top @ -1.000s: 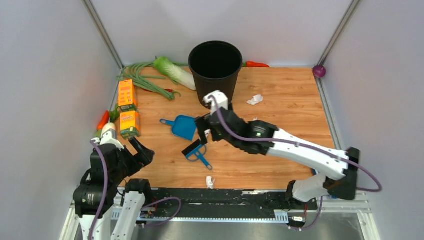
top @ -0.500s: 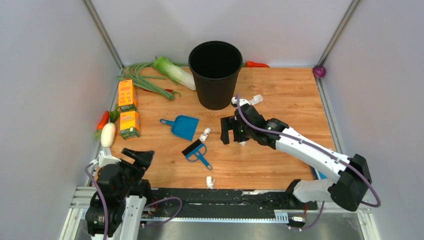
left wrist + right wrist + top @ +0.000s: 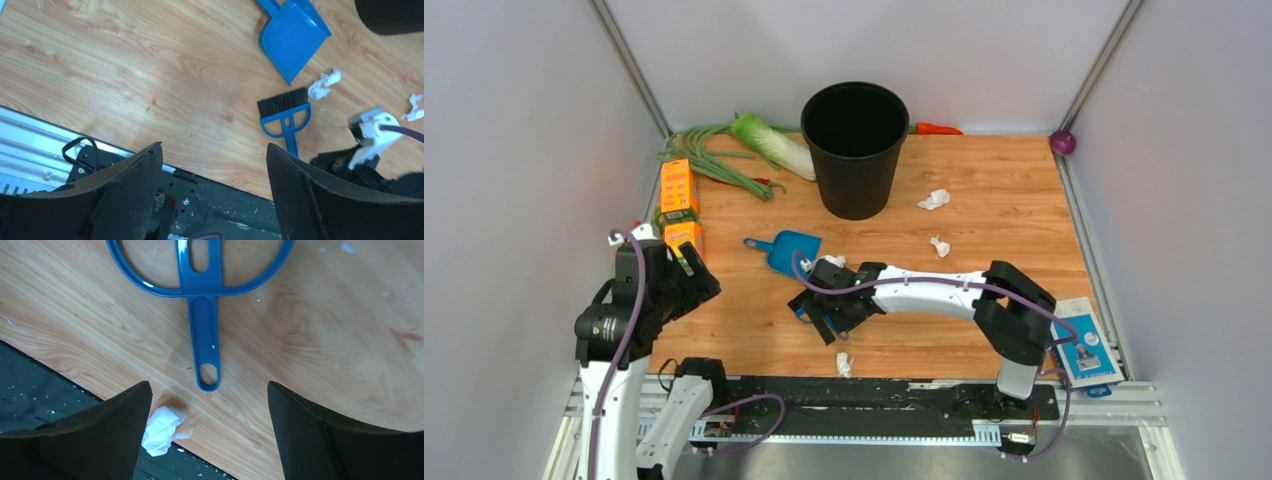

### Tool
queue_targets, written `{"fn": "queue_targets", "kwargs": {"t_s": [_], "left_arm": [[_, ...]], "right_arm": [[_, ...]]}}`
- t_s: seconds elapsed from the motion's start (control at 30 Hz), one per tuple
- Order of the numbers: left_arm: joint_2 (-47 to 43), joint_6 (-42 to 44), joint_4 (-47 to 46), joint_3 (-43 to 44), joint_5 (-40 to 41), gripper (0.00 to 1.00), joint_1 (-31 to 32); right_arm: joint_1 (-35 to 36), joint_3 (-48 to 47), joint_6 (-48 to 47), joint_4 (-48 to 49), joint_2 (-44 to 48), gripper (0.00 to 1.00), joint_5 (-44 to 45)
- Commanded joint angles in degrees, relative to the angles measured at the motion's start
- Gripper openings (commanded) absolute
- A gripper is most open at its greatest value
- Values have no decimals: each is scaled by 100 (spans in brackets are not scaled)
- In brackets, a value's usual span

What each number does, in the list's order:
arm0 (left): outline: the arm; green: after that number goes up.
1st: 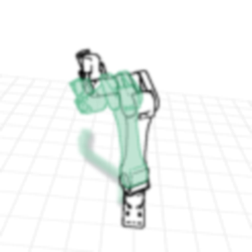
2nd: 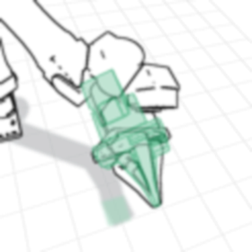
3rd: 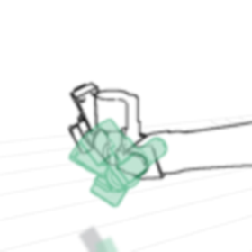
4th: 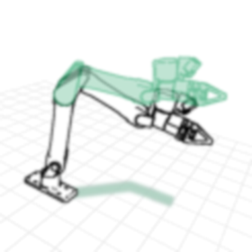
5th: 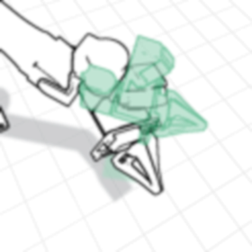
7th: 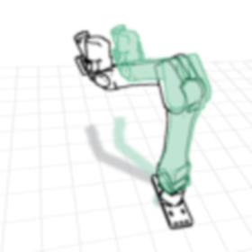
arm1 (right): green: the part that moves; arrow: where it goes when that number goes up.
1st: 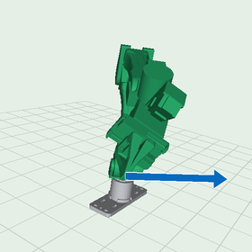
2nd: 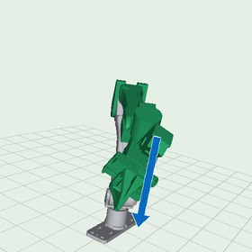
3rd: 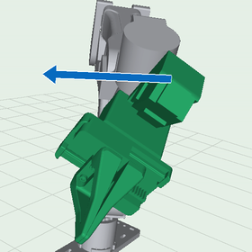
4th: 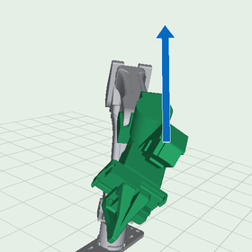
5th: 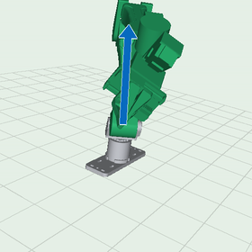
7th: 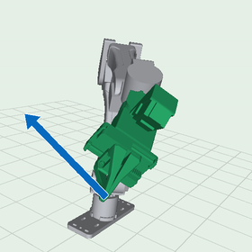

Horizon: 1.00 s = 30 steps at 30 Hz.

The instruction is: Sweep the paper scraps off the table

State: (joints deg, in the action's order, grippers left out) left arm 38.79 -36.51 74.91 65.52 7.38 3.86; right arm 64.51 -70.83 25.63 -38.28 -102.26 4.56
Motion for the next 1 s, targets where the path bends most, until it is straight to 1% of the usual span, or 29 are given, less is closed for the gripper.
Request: {"fn": "queue_targets", "kwargs": {"t_s": [0.0, 0.13, 0.2, 0.23, 0.33, 0.53, 0.7, 0.77, 0.8, 0.83, 0.97], "left_arm": [[-231, 469, 305, -179, -272, 85, 36], [-293, 619, 401, -101, -184, 85, 80], [-293, 628, 454, -83, -210, 85, 80], [-293, 610, 471, -92, -210, 82, 80], [-319, 619, 498, -92, -289, 80, 89], [-416, 628, 629, 49, -281, 79, 80], [-337, 610, 674, 75, -245, 77, 80], [-266, 610, 647, 128, -237, 77, 80], [-197, 601, 621, 163, -219, 74, 89], [-170, 601, 612, 198, -193, 73, 80], [67, 601, 551, 365, -298, 68, 80]], "right_arm": [[175, -352, 355, 84, -364, 89, -139], [255, -572, 417, 75, -681, 87, -8], [255, -660, 426, 58, -804, 82, 80], [264, -678, 443, 49, -857, 80, 124], [255, -695, 487, 23, -962, 74, 194], [264, -459, 575, -13, -954, 54, 265], [255, -379, 435, -12, -910, 24, 239], [255, -431, 356, -74, -796, 18, 300], [255, -484, 320, -126, -700, 15, 370], [255, -546, 277, -196, -629, 13, 457], [255, -862, 127, -557, -190, 11, 634]]}}
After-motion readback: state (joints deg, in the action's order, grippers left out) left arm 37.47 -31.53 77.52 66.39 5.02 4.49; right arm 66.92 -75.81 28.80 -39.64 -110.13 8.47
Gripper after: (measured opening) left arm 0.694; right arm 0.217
